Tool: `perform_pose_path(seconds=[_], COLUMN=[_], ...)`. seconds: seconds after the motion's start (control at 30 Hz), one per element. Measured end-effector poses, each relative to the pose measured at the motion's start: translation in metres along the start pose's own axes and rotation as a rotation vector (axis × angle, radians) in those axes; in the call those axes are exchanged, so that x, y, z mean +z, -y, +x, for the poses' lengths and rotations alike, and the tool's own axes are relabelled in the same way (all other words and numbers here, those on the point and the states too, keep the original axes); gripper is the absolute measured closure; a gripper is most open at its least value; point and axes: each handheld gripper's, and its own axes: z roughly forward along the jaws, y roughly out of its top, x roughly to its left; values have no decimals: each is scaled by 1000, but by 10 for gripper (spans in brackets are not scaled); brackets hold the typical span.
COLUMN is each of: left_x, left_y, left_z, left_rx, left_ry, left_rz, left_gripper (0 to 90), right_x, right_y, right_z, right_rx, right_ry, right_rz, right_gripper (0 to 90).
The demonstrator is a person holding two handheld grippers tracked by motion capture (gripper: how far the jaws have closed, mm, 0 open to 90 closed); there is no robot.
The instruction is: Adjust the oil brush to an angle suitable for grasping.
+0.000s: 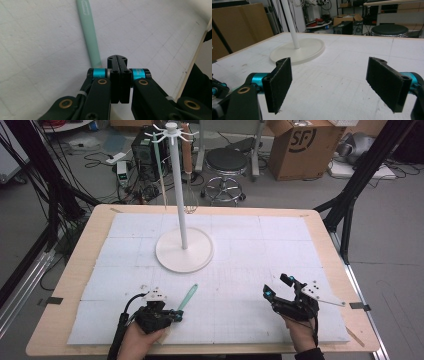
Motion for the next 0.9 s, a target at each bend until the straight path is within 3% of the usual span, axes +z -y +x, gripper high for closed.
perform_pose_path(seconds=[0.43, 0.63, 0.9], left_x=[-6, -7, -10], left_y=[9, 8, 5], left_z=[-4, -4, 11], left_rx=[11, 39, -5], left_ry=[-13, -47, -52], left_rz=[-2, -1, -19], left_gripper=[897, 897, 897], right_x=[19, 19, 15], right_y=[-2, -2, -2], right_z=[6, 7, 4], right_rx=[-10, -7, -5], right_ry=[-41, -40, -29], right_rz=[13, 11, 5], right_gripper=[204, 204, 204])
